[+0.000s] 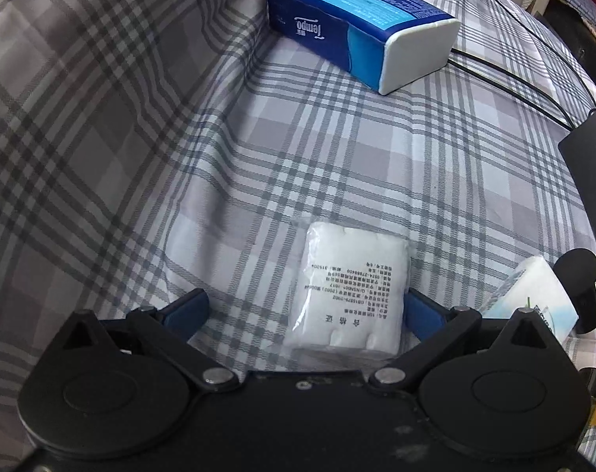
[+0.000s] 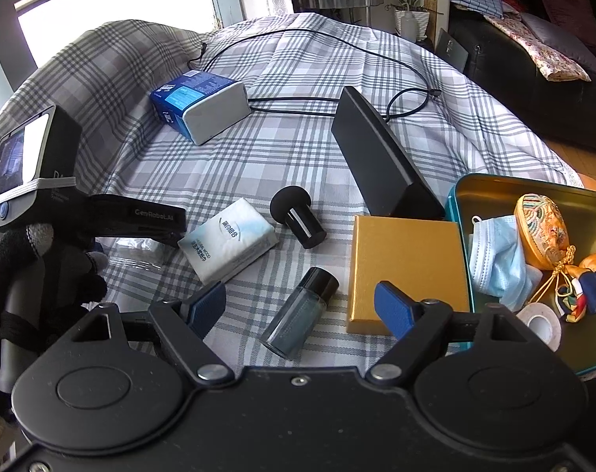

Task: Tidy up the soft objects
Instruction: 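Move left gripper to white tissue packet while right gripper approaches printed pack, then grasp white tissue packet with left gripper while right gripper grasps printed pack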

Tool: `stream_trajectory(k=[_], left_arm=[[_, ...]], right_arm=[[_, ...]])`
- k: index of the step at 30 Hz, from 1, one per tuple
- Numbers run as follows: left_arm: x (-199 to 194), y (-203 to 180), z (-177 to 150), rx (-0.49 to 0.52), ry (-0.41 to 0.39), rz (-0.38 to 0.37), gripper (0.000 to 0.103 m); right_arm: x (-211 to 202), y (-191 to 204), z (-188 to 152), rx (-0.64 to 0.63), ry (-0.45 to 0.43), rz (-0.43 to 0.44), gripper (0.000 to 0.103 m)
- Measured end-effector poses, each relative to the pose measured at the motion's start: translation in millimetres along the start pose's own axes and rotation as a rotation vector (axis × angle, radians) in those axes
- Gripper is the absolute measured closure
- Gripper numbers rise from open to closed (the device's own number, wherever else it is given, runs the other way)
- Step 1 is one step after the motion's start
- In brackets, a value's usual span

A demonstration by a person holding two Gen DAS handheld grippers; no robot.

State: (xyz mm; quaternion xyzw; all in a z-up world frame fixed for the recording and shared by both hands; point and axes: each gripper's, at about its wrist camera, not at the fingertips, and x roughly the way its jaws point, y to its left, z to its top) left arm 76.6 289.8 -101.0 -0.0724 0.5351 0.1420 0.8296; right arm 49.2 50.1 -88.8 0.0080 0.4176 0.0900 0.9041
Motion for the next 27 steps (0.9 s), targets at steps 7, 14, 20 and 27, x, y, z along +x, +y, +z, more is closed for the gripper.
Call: stream_trajectory(k=[7,14,20,27], left_arm=[[8.7,3.9,8.3,0.045,0.016,-0.019,0.0],[9.8,2.4,5.1,0.081,-0.009,-0.029,0.0],[11.2,1.3,3.7,0.12,-0.008,-0.037,0.0],[14.5,1.2,6.0,0.15,-0.008,-0.048,0.0]], right_arm=[[-1.0,3.3,0.8,-0.009,0.002,0.001,0.023],[-1.5,9.7,6.7,0.002,0.014,0.031,0.023],[13.3,9.5,22.1,0.121,0.081,0.041,0.026],[33.9,20.6,45.8,0.228,0.097,0.009,0.031]])
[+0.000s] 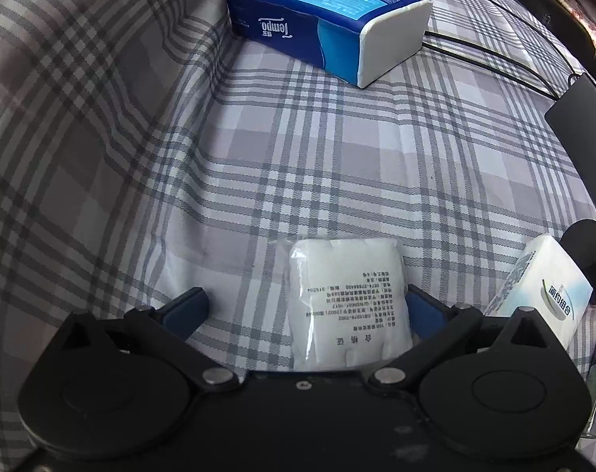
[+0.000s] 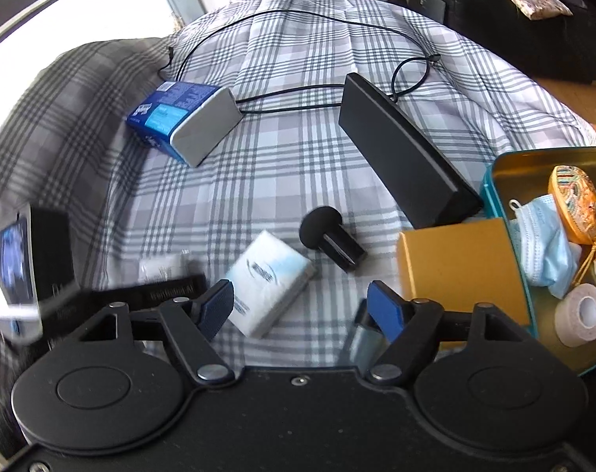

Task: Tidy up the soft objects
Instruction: 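Grasp white tissue packet with left gripper while right gripper grasps printed pack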

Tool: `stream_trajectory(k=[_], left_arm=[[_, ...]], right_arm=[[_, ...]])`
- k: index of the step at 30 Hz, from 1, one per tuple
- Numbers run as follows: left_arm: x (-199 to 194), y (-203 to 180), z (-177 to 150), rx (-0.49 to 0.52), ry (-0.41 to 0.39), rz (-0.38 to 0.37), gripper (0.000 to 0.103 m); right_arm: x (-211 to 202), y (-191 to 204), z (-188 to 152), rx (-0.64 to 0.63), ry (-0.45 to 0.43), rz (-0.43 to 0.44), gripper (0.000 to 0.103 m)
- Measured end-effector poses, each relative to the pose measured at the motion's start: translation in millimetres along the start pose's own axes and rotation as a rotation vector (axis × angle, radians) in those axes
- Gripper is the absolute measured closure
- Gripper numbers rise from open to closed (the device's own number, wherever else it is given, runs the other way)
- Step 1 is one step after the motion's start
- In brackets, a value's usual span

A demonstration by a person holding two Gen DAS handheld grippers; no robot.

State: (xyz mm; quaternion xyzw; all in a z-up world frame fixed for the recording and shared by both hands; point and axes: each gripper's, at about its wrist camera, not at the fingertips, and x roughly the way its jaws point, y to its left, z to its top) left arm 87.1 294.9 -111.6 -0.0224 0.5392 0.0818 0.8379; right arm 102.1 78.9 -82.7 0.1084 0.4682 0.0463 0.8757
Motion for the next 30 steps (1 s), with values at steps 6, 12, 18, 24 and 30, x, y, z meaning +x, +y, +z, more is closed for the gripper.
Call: stream_trajectory(k=[6,12,18,24,30], left_arm=[[1.4,-0.4,-0.3,0.017,-0.001,-0.004,0.0],[2.1,-0.9,0.5,0.029,0.0,-0.005,0.0],[2.3,-0.7,0.5,0.03,-0.005,-0.004,0.0],[2.1,-0.9,0.0,0.031,-0.005,-0.004,0.0],[2.2,-0.9,-0.7,0.03,-0.01,-0.004,0.0]], right_arm=[[22.7,18.5,8.1,0.043,0.021,-0.014,0.033],[46.6,22.4,11.6,0.116,0.08,-0.025,0.037],[65.3,22.0,11.2,0.117,0.124,-0.067,0.041],[65.0,21.0,15.2,0.016,0.128,-0.057,0.046],[56.3,27.0,15.6,-0.188,0.103,-0.129,0.05]])
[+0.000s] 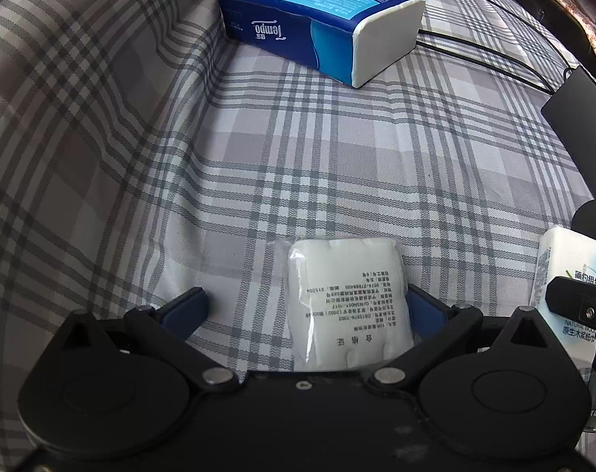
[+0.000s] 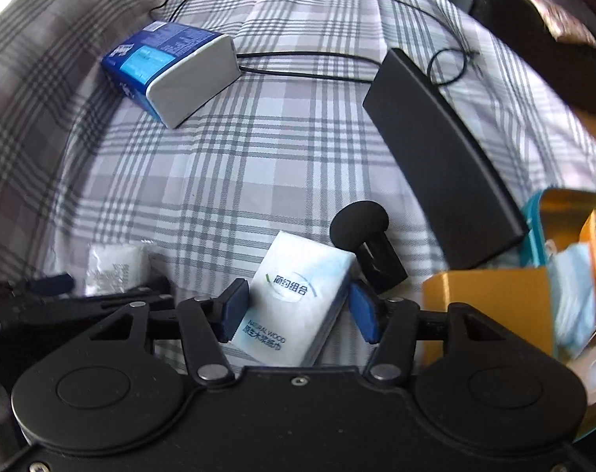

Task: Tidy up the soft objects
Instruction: 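Grasp white tissue packet with left gripper while right gripper grasps printed pack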

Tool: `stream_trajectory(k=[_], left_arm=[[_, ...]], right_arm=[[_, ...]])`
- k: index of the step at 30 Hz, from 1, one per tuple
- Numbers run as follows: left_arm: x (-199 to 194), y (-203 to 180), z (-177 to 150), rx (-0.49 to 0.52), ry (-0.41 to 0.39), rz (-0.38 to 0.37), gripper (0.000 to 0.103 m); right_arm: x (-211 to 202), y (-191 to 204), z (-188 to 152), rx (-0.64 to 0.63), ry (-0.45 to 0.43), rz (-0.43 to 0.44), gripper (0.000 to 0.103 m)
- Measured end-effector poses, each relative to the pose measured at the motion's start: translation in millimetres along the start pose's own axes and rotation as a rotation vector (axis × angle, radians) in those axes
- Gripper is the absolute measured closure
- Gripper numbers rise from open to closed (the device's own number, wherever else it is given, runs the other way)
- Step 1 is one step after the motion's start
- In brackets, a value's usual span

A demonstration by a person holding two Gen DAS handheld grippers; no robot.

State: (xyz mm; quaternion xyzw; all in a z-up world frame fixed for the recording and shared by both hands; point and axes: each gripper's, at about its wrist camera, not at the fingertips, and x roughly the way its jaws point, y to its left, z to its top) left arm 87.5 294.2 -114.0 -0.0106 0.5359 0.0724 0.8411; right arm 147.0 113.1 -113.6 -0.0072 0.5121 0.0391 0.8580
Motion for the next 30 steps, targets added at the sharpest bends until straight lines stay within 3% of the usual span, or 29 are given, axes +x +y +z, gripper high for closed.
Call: stream_trajectory(k=[9,12,21,30], left_arm=[[-0.6,-0.1,-0.3,-0.006,-0.001,0.002,0.0],[-0.6,0.2,0.0,-0.008,0.0,0.002,0.0],[-1.1,0.6,0.3,-0.014,-0.003,0.007,0.0],[-4.8,-0.8,-0.5,-0.037,-0.012,0.025,0.0]], right_arm=[[3.9,-4.1,-5.4,0.016,-0.002,0.039,0.049],[2.6,-6.5,-8.1,0.023,0.007,0.087,0.055],[-25.3,-13.0,-16.3,-0.016,-0.058,0.098,0.073],[-34.9,-11.0,-28.9,-0.055,-0.07,0.151,0.074]])
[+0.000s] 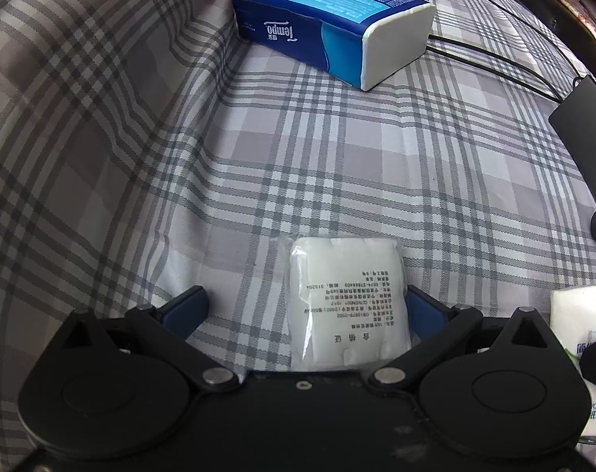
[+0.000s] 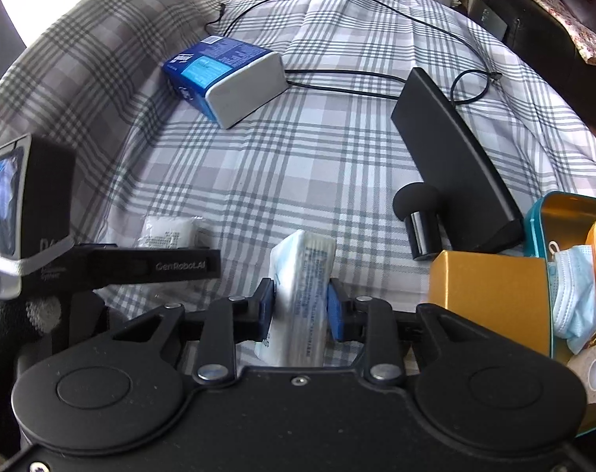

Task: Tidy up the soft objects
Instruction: 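Grasp white tissue packet with left gripper while right gripper grasps printed pack, then carry white packet into tin tray with left gripper while right drops printed pack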

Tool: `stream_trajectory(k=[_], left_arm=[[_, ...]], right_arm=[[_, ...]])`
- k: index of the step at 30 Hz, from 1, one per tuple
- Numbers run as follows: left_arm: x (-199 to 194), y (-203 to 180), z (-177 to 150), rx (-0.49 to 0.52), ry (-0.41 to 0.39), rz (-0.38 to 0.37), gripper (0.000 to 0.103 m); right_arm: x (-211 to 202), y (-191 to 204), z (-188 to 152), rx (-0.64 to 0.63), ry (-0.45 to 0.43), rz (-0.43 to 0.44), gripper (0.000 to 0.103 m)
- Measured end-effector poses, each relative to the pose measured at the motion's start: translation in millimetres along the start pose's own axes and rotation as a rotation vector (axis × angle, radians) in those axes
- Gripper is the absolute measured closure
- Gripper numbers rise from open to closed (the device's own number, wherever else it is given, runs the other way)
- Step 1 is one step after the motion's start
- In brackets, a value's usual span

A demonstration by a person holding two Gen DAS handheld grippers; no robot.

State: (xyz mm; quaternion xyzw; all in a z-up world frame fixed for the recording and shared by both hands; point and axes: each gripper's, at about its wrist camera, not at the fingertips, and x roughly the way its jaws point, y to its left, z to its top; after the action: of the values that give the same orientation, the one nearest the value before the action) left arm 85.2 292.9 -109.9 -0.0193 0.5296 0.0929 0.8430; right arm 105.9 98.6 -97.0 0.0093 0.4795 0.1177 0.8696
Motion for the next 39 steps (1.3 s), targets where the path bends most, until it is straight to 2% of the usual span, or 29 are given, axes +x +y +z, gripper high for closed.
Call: stream_trajectory(k=[4,7,9,11,13,14,19,28,34,39], left_arm=[[-4.0,1.1,-5.8,-0.007,-0.03,-0.002,0.001],[-8.8,-0.4,-8.9,-0.007,-0.05,-0.005,0.008],[-13.8,-2.4,-9.6,-0.007,-0.056,-0.014,0.018],[-20.6,-5.9,-10.8,0.006,-0.059,-0.029,0.039],[-25.4,-11.2,-9.7,0.027,-0.058,-0.032,0.053],[-26.7,-13.9,-9.0,0.036,-0.058,-0.028,0.056],[-31.2,-17.4,-6.8,0.026,-0.042,-0.025,0.058],[-72.4,-43.3,-6.4,0.041,-0.079,-0.105,0.058],[-111.3,-91.6,-3.0,0.116,-0.146,-0.192,0.058],[-138.3,-150.5,2.4,0.206,-0.171,-0.276,0.058]], right_arm=[[-9.8,-2.2,-3.9,0.016,-0.013,0.028,0.074],[-21.6,-6.3,-7.1,0.021,-0.038,0.034,0.074],[-28.5,-10.0,-9.1,0.026,-0.05,0.04,0.074],[-35.0,-14.2,-11.2,0.031,-0.064,0.04,0.074],[-41.0,-18.1,-12.3,0.037,-0.079,0.04,0.074],[-44.0,-20.0,-13.1,0.04,-0.086,0.041,0.074],[-59.7,-29.9,-14.7,0.06,-0.125,0.054,0.074],[-93.0,-59.8,-13.3,0.14,-0.229,0.051,0.074],[-126.1,-99.9,-18.0,0.248,-0.314,-0.007,0.074],[-155.5,-149.4,-29.2,0.378,-0.377,-0.103,0.074]])
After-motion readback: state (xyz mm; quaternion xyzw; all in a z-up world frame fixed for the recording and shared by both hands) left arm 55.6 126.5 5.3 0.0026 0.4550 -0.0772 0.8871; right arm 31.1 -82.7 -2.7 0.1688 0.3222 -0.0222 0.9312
